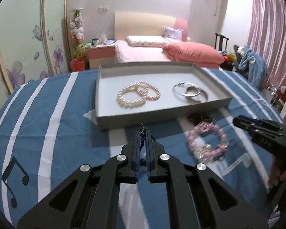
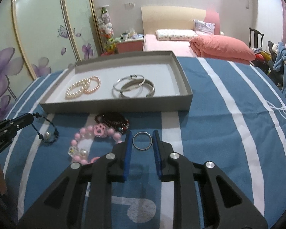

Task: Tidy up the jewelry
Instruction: 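Grasp the silver ring with the right tool while the left tool grasps the black beaded bracelet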

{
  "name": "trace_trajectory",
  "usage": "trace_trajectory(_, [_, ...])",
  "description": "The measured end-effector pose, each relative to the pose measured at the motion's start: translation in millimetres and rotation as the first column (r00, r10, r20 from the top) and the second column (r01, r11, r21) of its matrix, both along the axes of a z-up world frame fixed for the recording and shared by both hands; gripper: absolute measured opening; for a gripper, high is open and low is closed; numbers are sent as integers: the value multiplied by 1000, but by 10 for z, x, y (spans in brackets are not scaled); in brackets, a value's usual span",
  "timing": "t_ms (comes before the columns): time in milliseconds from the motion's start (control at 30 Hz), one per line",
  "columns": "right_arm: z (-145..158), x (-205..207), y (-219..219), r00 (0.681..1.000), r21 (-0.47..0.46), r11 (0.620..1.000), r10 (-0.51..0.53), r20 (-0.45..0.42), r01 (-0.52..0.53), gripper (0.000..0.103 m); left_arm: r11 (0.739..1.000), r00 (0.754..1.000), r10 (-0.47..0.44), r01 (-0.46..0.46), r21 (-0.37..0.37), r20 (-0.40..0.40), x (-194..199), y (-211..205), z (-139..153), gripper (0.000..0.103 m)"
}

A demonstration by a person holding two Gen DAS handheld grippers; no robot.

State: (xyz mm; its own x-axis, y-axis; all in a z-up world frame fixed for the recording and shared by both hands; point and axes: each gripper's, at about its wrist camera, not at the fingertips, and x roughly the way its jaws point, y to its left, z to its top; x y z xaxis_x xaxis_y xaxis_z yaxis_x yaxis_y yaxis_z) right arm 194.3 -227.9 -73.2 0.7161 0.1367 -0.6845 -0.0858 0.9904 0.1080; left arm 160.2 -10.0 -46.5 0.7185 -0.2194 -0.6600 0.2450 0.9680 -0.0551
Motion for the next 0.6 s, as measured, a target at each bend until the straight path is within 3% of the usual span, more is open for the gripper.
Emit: trace_trajectory(600, [352,-204,181,989,27,1000,7,151,-12,22,992,996,-31,41,-120,88,-109,-94,241,6])
